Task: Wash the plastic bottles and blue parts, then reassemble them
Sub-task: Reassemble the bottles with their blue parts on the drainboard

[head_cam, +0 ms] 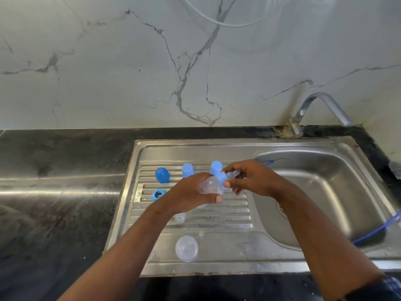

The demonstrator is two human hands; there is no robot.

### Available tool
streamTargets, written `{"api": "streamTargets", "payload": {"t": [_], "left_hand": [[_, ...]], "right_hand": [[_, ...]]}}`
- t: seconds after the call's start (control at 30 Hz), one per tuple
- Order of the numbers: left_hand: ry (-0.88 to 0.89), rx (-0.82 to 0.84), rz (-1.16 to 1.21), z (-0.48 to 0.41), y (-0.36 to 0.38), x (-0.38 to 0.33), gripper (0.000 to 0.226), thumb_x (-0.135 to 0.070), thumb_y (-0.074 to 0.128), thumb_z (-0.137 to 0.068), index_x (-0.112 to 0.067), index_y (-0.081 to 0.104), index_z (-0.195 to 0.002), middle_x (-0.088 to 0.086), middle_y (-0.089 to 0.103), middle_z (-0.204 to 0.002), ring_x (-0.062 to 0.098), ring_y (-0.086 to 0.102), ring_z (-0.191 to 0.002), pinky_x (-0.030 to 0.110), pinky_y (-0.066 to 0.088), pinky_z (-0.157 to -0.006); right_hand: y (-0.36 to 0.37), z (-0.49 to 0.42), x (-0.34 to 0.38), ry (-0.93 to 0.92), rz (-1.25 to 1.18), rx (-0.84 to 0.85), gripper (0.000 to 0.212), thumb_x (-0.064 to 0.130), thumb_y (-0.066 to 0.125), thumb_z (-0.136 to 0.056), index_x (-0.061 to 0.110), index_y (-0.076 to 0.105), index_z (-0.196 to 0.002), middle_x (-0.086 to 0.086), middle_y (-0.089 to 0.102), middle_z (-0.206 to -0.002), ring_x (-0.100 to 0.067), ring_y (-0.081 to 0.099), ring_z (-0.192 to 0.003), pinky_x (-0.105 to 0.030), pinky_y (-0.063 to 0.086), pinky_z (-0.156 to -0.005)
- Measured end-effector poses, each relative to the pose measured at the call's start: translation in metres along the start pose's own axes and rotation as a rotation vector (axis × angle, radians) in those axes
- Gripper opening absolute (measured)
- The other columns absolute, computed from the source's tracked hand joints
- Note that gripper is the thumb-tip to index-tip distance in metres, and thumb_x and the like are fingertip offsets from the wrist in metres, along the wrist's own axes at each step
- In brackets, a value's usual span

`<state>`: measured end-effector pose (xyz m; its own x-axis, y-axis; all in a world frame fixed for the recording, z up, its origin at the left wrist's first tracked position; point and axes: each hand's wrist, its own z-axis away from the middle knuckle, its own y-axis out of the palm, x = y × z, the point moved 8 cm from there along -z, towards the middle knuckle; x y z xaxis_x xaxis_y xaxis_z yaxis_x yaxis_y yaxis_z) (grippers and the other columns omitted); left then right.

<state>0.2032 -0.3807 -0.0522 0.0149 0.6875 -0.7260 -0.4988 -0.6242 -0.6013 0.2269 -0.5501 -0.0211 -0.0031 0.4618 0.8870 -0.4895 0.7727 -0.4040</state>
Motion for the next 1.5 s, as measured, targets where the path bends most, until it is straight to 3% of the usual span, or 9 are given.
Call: {"api": "streamTargets", "payload": {"t": [0.13,0.2,0.3,0.43,0.57,0.7,0.97,1.27,1.5], "left_hand": [[-0.046,-0.195,0.181,-0.004,-0.019,0.011,0.04,-0.051,0.071,-0.089,-0.039,0.047,-0.119,-0.016,0.063,-0.102,0.01,0.064,-0.094,0.031,0.053,-0.082],[-0.061,-0.216,0.291,-0.003,-0.023,0.019,0.046,-0.051,0.067,-0.092,-0.038,0.042,-0.128,-0.012,0.064,-0.11,0.012,0.065,-0.1,0.036,0.055,-0.088],[-0.089,-0.2,0.38,-0.006,-0.023,0.024,0.042,-0.039,0.063,-0.098,-0.027,0.042,-0.133,-0.01,0.062,-0.106,0.015,0.064,-0.097,0.038,0.055,-0.089],[-0.138,-0.233,0.407,-0.01,-0.028,0.033,0.037,-0.035,0.061,-0.098,-0.025,0.047,-0.131,-0.007,0.062,-0.102,0.016,0.063,-0.093,0.033,0.052,-0.084],[-0.13,-0.288,0.51,-0.017,-0.038,0.042,0.048,-0.07,0.063,-0.081,-0.037,0.058,-0.114,-0.008,0.069,-0.098,0.017,0.069,-0.093,0.046,0.059,-0.089],[-0.131,-0.297,0.485,-0.028,-0.046,0.041,0.067,-0.081,0.056,-0.066,-0.033,0.061,-0.112,-0.005,0.067,-0.095,0.018,0.067,-0.089,0.042,0.058,-0.083],[-0.035,-0.274,0.398,-0.038,-0.051,0.019,0.038,-0.063,0.065,-0.084,-0.033,0.065,-0.108,-0.006,0.07,-0.089,0.014,0.067,-0.082,0.044,0.059,-0.081],[0.036,-0.345,0.163,-0.037,-0.048,0.008,0.028,-0.053,0.066,-0.091,-0.031,0.057,-0.106,-0.011,0.064,-0.091,0.012,0.063,-0.083,0.024,0.052,-0.074],[0.086,-0.376,0.326,-0.048,-0.059,-0.013,0.05,-0.047,0.072,-0.088,-0.028,0.048,-0.127,-0.017,0.06,-0.105,0.006,0.063,-0.09,0.007,0.048,-0.068]], "right_hand": [[-0.015,-0.041,-0.004,0.052,-0.182,-0.212,0.023,0.034,0.06,-0.1,0.022,0.066,-0.119,-0.012,0.075,-0.09,-0.024,0.07,-0.071,-0.039,0.057,-0.067],[-0.025,-0.065,-0.026,0.131,0.032,-0.371,0.029,0.043,0.056,-0.1,0.026,0.064,-0.123,-0.01,0.073,-0.108,-0.022,0.069,-0.088,-0.038,0.053,-0.078],[0.003,-0.102,-0.061,0.186,0.557,-0.124,0.068,0.042,0.071,-0.088,0.033,0.043,-0.149,-0.007,0.052,-0.142,-0.026,0.052,-0.128,-0.037,0.044,-0.102],[0.023,-0.118,-0.081,0.142,0.63,-0.077,0.054,0.028,0.075,-0.084,0.025,0.06,-0.135,-0.007,0.06,-0.129,-0.027,0.057,-0.12,-0.032,0.043,-0.095],[-0.016,-0.103,-0.056,0.149,0.118,-0.403,0.036,0.019,0.078,-0.086,0.015,0.06,-0.117,-0.007,0.07,-0.1,-0.023,0.071,-0.084,-0.031,0.057,-0.076],[-0.048,-0.08,-0.014,0.015,-0.37,-0.508,0.024,0.01,0.066,-0.096,0.006,0.062,-0.119,-0.016,0.07,-0.11,-0.023,0.072,-0.093,-0.035,0.062,-0.08],[-0.034,-0.064,0.022,-0.036,-0.163,-0.261,0.029,0.007,0.066,-0.095,0.008,0.065,-0.124,-0.012,0.072,-0.109,-0.018,0.072,-0.09,-0.031,0.061,-0.08],[-0.035,-0.051,0.022,0.007,-0.095,-0.285,0.032,0.02,0.076,-0.089,0.008,0.068,-0.117,-0.008,0.076,-0.096,-0.022,0.075,-0.077,-0.037,0.062,-0.078],[-0.03,-0.062,0.022,0.048,-0.519,-0.329,0.043,0.023,0.077,-0.086,0.015,0.061,-0.125,-0.008,0.074,-0.109,-0.026,0.073,-0.1,-0.051,0.062,-0.081]]}}
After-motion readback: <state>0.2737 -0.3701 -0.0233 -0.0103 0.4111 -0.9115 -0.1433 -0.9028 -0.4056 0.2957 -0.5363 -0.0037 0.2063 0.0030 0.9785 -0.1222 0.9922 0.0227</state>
